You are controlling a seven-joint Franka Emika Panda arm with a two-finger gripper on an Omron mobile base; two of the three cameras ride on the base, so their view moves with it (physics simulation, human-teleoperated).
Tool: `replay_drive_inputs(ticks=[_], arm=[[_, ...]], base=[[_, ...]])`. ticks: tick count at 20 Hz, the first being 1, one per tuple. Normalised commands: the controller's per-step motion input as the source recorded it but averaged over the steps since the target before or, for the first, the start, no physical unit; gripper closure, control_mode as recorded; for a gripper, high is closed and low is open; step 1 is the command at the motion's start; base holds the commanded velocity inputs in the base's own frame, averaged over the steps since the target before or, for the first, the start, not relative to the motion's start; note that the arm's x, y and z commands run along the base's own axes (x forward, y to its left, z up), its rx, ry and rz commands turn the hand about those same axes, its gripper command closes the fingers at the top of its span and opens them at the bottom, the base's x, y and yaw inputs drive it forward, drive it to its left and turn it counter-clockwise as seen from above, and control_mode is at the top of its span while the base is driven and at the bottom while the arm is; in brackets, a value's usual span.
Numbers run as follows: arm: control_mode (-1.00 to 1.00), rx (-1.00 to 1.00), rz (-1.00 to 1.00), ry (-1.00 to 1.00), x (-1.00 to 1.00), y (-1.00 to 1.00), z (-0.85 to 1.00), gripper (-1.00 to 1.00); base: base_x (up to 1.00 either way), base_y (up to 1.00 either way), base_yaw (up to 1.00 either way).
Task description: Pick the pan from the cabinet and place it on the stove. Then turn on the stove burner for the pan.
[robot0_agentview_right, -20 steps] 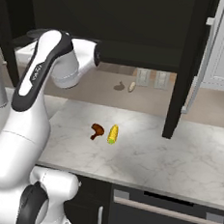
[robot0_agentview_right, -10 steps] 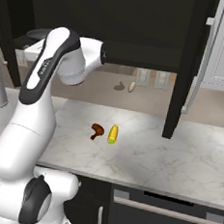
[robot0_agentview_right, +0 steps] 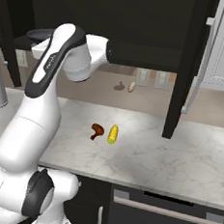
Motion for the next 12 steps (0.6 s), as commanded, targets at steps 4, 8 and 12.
replay_drive_inputs(ticks=[4, 8, 12], arm=[[-1.0, -0.09, -0.02, 0.0, 0.18, -0.1, 0.0, -1.0], [-1.0, -0.07, 0.0, 0.0, 0.17, -0.07, 0.0, -1.0], [-1.0, -0.05, 0.0, 0.0, 0.23, -0.05, 0.0, -1.0]], base=[[0.0, 0.0, 0.0], [0.0, 0.0, 0.0], [0.0, 0.0, 0.0]])
